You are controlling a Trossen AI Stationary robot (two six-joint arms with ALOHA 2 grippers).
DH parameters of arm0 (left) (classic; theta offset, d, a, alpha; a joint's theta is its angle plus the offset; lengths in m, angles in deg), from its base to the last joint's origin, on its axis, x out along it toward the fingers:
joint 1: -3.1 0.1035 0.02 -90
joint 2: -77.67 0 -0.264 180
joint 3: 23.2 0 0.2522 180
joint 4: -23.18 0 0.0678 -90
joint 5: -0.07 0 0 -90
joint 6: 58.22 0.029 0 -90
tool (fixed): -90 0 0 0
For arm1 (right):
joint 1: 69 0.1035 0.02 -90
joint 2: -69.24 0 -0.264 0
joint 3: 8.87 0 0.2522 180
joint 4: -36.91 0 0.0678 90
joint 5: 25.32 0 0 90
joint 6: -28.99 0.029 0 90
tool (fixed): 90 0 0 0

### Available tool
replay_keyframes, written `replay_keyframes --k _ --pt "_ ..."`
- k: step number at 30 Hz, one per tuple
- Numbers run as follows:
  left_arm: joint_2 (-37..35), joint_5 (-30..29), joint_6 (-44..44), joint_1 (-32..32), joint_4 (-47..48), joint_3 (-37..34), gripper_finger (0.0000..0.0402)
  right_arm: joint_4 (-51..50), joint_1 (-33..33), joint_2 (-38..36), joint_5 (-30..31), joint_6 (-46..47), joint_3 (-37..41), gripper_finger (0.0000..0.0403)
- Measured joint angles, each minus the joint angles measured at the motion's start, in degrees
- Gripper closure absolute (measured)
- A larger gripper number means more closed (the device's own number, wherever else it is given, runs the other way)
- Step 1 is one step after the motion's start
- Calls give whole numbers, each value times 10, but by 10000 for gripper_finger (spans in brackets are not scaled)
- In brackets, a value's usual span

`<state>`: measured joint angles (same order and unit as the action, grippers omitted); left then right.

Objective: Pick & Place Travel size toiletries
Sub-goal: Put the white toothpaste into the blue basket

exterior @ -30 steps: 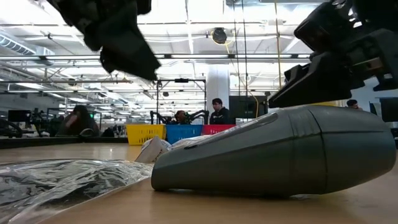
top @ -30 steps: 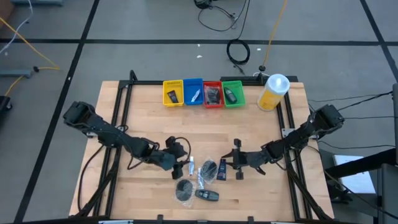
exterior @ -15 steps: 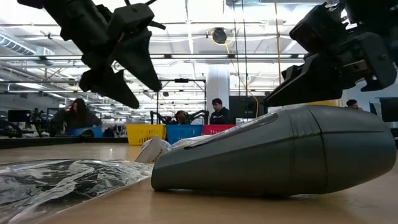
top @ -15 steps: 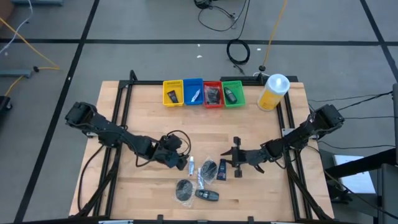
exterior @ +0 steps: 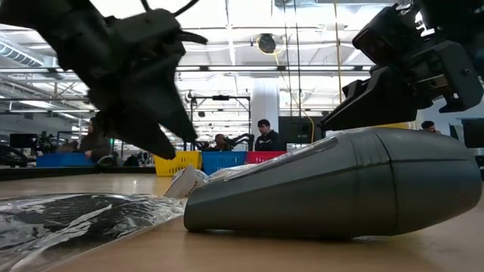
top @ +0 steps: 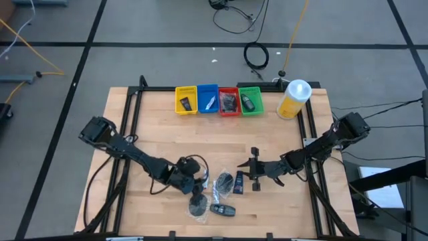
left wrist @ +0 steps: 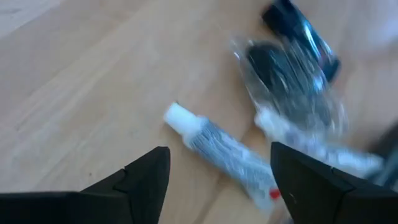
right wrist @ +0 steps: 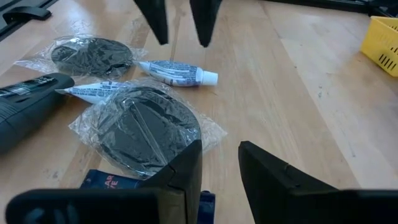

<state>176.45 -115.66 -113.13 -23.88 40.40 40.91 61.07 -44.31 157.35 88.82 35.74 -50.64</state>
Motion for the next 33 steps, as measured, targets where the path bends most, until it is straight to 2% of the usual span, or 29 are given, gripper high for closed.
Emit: replay_keyframes --k 5,12,17,20,24,28,33 --pt "0 -3 83 -23 -6 0 152 0 0 0 0 0 0 307" --pt "34 -26 66 -20 -49 0 151 0 -1 0 0 -3 0 307" --pt "70 25 37 3 -82 0 119 0 -2 0 -1 -3 0 307" --pt "78 30 6 16 -79 1 96 0 -5 0 -1 -3 0 307" --pt "79 31 45 23 -70 1 90 -1 -7 0 -1 -3 0 307" --pt "79 30 91 26 -66 1 122 0 -7 0 -1 -3 0 307" --pt "82 30 157 26 -62 1 197 0 -7 0 -1 -3 0 307"
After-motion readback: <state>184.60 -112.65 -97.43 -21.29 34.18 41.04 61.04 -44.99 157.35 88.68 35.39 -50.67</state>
